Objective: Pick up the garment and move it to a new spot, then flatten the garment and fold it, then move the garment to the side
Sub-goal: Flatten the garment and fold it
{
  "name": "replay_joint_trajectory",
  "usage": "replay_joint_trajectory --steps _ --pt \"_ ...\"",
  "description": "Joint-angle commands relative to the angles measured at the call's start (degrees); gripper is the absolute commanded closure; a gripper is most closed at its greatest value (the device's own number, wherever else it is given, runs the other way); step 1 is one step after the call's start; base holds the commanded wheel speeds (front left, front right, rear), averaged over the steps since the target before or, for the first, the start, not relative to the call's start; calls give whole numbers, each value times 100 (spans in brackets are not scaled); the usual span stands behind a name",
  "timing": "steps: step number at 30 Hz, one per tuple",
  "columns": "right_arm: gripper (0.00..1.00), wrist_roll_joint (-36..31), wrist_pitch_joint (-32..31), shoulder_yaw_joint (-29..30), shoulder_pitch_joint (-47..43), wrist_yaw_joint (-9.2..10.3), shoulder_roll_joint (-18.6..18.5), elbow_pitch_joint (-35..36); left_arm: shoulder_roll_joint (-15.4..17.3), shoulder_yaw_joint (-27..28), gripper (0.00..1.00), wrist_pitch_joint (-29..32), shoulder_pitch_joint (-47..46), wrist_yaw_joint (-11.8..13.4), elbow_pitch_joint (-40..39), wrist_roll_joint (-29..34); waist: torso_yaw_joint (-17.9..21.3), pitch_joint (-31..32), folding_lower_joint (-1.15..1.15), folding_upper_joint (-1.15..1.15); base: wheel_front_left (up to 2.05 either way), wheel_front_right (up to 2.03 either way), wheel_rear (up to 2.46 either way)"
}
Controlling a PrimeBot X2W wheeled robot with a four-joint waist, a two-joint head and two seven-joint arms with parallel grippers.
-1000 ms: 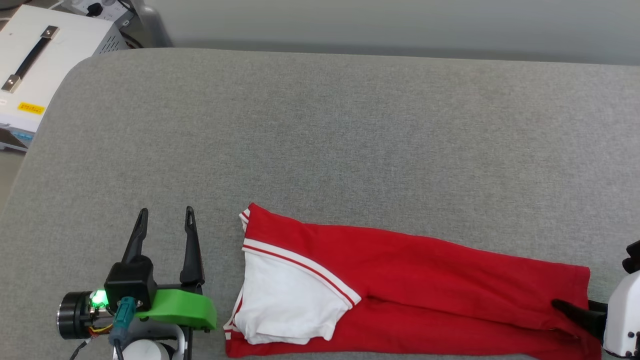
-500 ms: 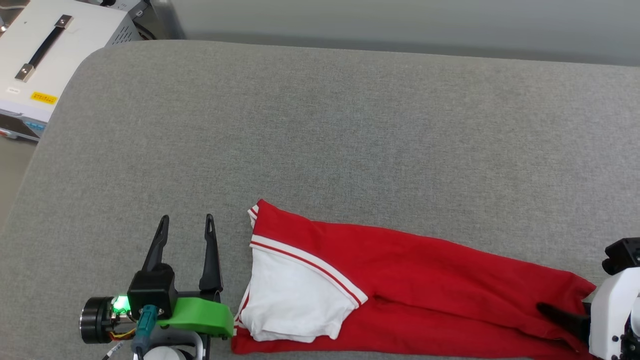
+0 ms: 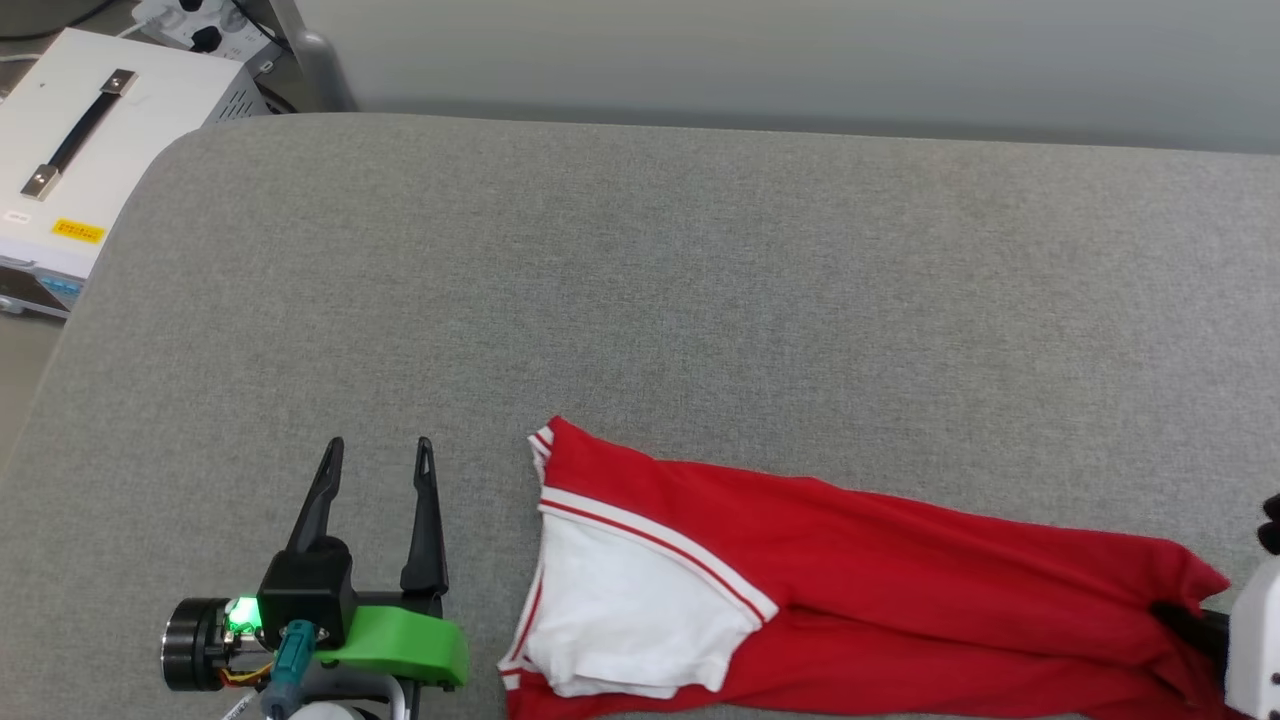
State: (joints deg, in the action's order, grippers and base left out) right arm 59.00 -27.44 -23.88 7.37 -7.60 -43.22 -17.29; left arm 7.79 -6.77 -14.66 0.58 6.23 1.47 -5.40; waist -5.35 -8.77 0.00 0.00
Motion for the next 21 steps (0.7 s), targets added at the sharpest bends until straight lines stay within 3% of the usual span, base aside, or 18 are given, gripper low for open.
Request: replay_joint_trajectory --steps 1,9,13,21 --pt "100 -86 57 136 121 11 -166 -175 -52 28 0 -34 104 -56 14 77 18 28 0 0 0 0 0" --pt "100 -352 82 548 263 11 -502 -1001 -153 66 0 -34 140 -217 88 236 21 128 0 0 0 0 0" --pt "100 -364 64 656 270 11 -477 -1178 -183 69 0 -34 193 -274 131 289 39 209 0 0 0 0 0" --pt "100 199 -131 768 -58 11 -406 -225 -225 98 0 -34 312 -329 178 346 128 363 0 0 0 0 0"
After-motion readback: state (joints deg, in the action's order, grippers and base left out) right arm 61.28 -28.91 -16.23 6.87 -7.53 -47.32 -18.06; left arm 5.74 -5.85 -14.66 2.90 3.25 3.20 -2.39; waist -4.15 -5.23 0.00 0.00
